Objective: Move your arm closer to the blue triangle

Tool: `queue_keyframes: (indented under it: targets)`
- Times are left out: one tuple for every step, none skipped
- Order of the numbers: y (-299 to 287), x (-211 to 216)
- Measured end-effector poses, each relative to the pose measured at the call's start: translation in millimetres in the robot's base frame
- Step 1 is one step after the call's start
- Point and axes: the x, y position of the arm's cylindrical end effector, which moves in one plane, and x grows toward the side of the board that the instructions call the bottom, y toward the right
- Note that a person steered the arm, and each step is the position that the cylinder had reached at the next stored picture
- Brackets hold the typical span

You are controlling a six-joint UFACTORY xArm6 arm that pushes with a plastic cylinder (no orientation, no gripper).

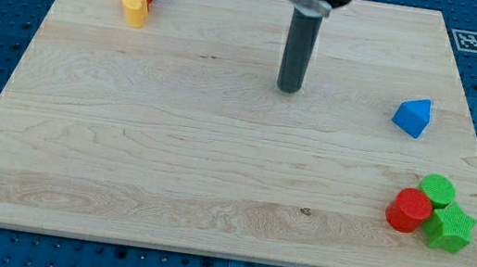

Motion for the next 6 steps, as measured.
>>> queue_keyframes:
  targets:
    - [46,-25]
    - [129,-32]
    - [200,-8]
    - [204,0]
    - [204,12]
    - [199,44]
